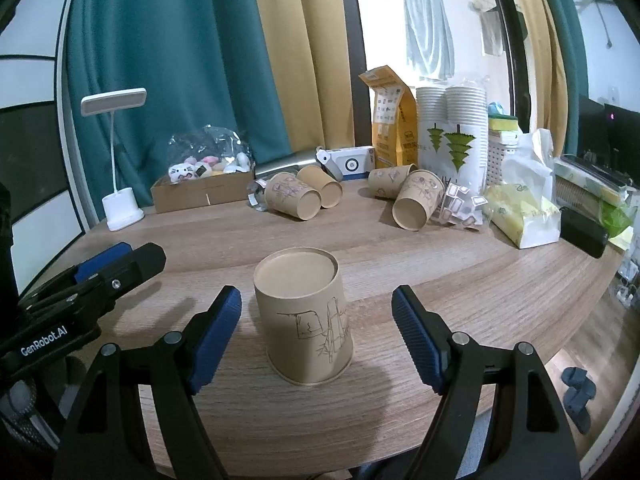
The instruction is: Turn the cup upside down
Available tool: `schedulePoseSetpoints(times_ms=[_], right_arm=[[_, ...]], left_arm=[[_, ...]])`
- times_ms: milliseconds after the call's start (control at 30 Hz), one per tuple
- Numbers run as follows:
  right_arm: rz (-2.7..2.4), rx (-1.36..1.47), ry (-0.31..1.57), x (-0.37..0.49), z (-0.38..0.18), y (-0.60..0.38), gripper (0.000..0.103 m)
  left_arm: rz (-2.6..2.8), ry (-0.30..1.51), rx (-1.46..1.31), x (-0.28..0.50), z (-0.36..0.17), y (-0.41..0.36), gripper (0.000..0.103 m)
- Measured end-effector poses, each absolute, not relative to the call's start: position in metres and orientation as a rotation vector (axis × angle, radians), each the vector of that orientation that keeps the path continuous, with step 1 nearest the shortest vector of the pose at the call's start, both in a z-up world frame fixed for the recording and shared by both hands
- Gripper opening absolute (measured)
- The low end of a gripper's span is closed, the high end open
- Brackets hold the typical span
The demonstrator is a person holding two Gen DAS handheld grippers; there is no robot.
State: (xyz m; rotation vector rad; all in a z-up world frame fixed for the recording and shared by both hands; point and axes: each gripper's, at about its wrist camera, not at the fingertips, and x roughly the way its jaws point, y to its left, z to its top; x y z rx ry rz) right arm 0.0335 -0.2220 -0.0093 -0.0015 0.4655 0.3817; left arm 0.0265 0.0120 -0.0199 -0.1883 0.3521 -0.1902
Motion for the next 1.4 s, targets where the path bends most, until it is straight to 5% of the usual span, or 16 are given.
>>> schedulePoseSetpoints(times_ms=[200, 600, 1400], right_arm=[[0.382, -0.001, 0.465, 0.0336, -0.0097, -0.222, 0.08], [0.382, 0.0, 0.466, 0.0338, -0.0097, -0.2218, 0.08], [0.381, 0.002, 0.466, 0.0341, -0.0102, -0.2227, 0.08]], left_arm=[[-0.178, 0.353, -0.181, 0.0269, -0.0191, 0.0116, 0.078], [-0.18, 0.33, -0.184, 0.0247, -0.016, 0.0134, 0.102], [-0.15, 0.355, -0.196, 0.0291, -0.0185, 0.018, 0.102]])
